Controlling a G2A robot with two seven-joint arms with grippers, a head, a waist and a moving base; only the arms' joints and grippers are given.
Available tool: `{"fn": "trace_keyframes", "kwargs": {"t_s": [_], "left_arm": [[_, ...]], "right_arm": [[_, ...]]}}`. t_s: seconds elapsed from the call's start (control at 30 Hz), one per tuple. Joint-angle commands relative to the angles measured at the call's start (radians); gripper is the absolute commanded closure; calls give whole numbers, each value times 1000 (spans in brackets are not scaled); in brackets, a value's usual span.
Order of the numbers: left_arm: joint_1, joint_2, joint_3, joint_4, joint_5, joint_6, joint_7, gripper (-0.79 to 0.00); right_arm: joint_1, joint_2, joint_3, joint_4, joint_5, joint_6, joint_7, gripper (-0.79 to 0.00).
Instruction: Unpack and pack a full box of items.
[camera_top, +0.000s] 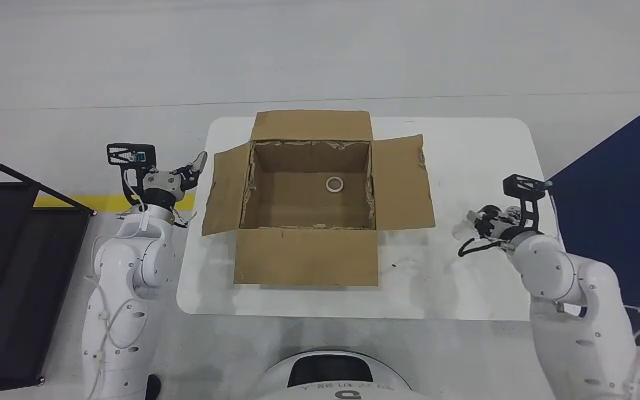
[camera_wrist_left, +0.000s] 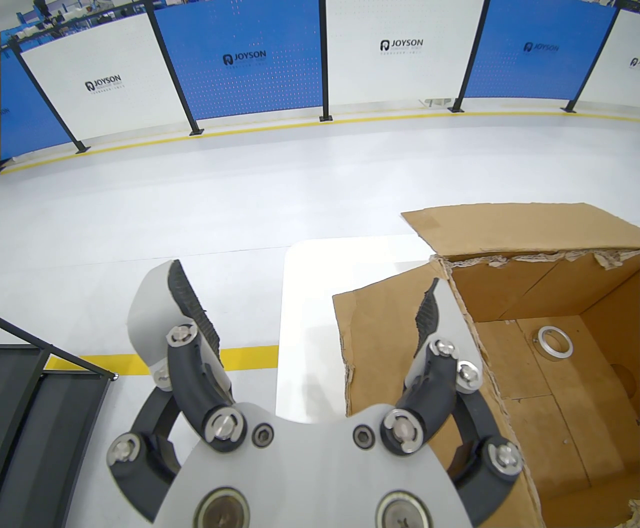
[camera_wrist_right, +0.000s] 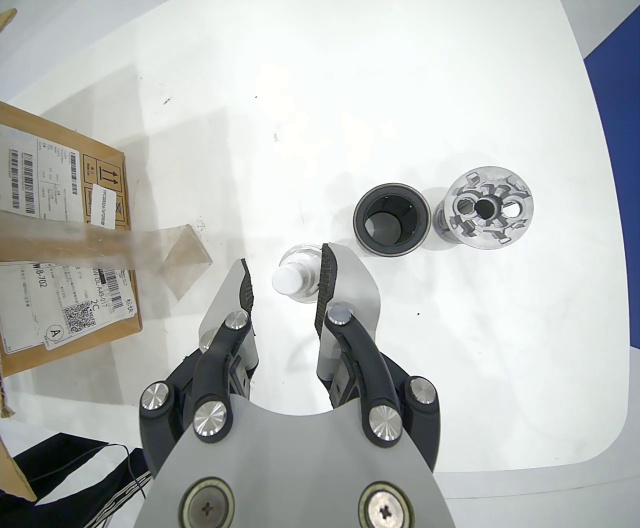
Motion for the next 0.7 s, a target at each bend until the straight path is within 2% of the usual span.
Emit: {"fn": "trace_keyframes", "kwargs": {"t_s": [0.0, 0.07, 0.13, 0.6, 0.67], "left_arm": [[0, 0, 0, 0, 0, 0, 0, -785], [0, 0, 0, 0, 0, 0, 0, -785], [0, 0, 0, 0, 0, 0, 0, -785], [0, 0, 0, 0, 0, 0, 0, -785], [0, 0, 0, 0, 0, 0, 0, -785]], "right_arm": [[7, 0, 1, 6, 13, -4, 9, -194], [9, 1, 4, 10, 17, -4, 13, -123], [10, 1, 5, 11, 20, -5, 15, 0], [1, 4, 13, -15, 20, -2, 16, 0], [-4, 4, 8, -19, 23, -12, 15, -111]]}}
